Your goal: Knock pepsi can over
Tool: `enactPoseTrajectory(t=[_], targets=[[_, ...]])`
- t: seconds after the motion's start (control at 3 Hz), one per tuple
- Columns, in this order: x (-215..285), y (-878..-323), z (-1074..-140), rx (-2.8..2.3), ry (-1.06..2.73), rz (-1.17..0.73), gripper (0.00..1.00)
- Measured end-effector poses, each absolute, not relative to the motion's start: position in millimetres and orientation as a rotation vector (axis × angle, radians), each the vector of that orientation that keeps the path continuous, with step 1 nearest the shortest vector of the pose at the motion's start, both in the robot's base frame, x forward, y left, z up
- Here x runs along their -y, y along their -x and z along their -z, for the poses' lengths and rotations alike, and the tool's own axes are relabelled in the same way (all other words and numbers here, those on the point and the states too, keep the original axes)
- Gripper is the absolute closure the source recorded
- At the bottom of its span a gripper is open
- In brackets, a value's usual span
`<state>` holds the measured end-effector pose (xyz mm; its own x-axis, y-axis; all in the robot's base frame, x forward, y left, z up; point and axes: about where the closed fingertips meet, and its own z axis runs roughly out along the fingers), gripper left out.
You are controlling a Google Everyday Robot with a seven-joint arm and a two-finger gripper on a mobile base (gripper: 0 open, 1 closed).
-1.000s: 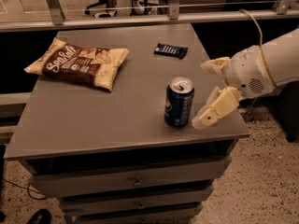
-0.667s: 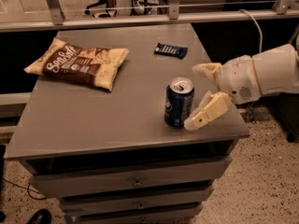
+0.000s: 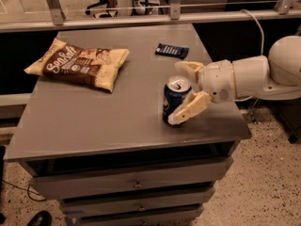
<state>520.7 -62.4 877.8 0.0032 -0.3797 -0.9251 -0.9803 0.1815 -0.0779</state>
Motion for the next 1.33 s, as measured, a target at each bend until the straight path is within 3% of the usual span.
enactPoseTrajectory(t=[0.67,1.33], targets=[[11.8,-571.7,-923.9,-1.370,1.341,-0.837,0.00],[23.1,-591.2,-936.4,-1.379,1.375,-0.787,0.00]])
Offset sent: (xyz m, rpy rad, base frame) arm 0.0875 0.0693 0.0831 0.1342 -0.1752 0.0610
